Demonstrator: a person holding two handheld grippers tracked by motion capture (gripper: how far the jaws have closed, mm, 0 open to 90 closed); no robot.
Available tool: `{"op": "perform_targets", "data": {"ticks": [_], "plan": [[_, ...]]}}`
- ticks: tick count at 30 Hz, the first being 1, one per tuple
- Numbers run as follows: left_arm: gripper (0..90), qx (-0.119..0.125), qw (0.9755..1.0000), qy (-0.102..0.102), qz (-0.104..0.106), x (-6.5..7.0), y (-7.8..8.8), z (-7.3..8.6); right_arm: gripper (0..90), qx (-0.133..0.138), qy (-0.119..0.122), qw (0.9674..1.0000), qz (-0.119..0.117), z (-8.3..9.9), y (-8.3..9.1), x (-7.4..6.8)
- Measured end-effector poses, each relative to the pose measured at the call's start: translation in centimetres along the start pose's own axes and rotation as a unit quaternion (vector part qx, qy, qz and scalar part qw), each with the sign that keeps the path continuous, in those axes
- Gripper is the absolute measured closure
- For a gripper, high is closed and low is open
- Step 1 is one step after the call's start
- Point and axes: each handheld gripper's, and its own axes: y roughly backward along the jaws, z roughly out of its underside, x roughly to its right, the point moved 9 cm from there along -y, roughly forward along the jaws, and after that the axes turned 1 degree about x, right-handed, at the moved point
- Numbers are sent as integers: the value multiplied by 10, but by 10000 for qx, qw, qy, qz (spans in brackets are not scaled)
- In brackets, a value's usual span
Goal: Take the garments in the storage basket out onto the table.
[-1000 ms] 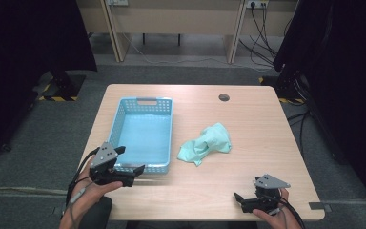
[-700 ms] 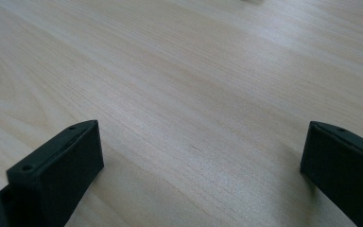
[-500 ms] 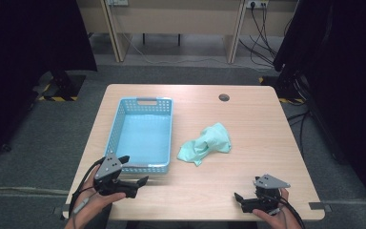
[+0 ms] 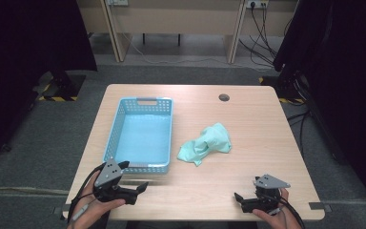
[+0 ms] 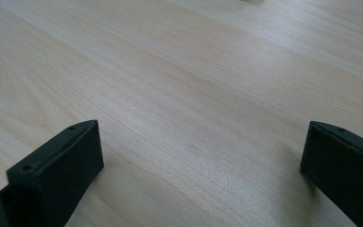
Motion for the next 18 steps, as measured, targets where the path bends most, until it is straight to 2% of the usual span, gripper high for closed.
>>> {"op": "perform_targets", "data": {"ticks": [10, 18], "plan": [[57, -80, 9998, -63, 172, 14, -1, 10, 2, 1, 1, 10000, 1, 0, 0, 0], [57, -145, 9999, -7, 85, 13, 1, 21, 2, 1, 0, 10000, 1, 0, 0, 0]]}}
